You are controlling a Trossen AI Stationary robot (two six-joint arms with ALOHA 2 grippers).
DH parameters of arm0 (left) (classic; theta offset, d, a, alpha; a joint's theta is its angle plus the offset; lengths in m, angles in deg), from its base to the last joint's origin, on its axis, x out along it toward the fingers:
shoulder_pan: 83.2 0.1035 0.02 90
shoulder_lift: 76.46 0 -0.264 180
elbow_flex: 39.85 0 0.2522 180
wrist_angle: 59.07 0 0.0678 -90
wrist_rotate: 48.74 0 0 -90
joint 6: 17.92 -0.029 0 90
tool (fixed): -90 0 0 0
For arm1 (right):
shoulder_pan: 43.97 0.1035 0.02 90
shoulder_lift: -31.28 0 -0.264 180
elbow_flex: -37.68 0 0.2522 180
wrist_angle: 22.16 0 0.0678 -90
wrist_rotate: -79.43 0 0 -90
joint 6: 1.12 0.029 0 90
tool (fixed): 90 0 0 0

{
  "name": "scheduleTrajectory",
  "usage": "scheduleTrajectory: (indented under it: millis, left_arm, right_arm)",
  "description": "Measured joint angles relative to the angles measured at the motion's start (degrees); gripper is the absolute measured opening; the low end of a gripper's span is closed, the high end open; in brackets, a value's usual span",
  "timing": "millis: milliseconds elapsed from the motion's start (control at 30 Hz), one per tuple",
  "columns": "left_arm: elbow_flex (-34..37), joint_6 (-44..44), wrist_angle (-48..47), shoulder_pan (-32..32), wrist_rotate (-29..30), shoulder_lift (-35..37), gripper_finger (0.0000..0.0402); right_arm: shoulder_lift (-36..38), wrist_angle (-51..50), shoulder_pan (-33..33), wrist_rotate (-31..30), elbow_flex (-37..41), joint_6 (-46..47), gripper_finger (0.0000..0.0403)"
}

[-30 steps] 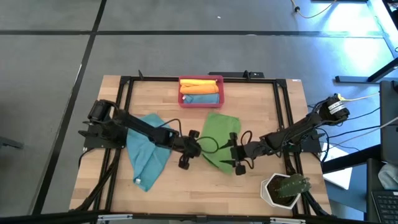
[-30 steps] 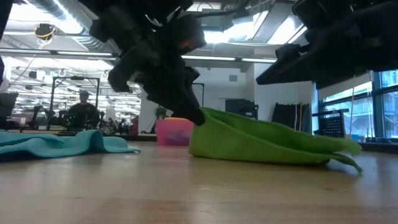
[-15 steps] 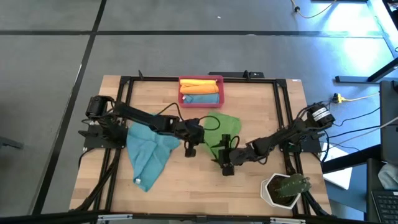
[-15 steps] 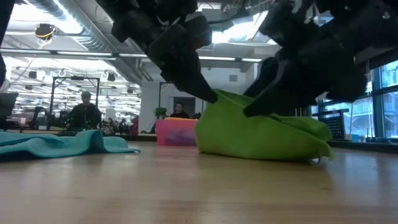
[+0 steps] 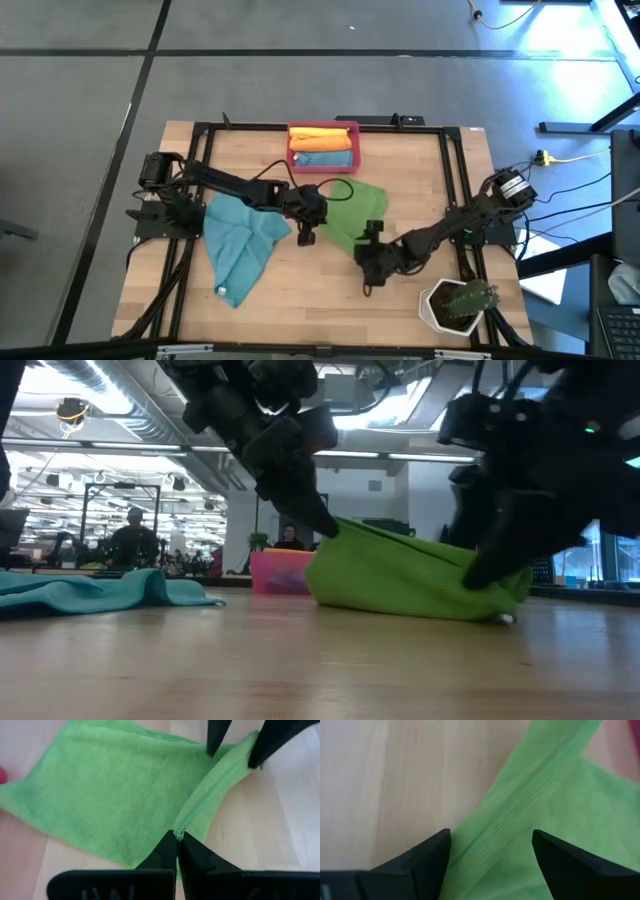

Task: Roll microfiber towels into tight, uniform cylinder then place into a basket
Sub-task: Fold the green microfiber towel

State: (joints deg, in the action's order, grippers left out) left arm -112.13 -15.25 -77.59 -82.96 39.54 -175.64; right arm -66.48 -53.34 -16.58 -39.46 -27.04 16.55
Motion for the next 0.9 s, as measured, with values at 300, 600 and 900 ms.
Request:
scheduleTrajectory:
  millis: [300, 600, 900]
  left_arm:
    - [0.0, 0.1, -0.9, 0.5, 0.0, 0.0, 0.0]
    - [0.0, 0.2, -0.9, 0.5, 0.0, 0.0, 0.0]
    - [0.0, 0.2, -0.9, 0.5, 0.1, 0.0, 0.0]
  right_arm:
    - [0.4, -4.3, 2.9, 0.0, 0.0, 6.1, 0.0283]
    - [0.4, 1.1, 2.9, 0.0, 0.0, 8.5, 0.0283]
    - [0.4, 0.4, 2.9, -0.9, 1.7, 12.2, 0.0255]
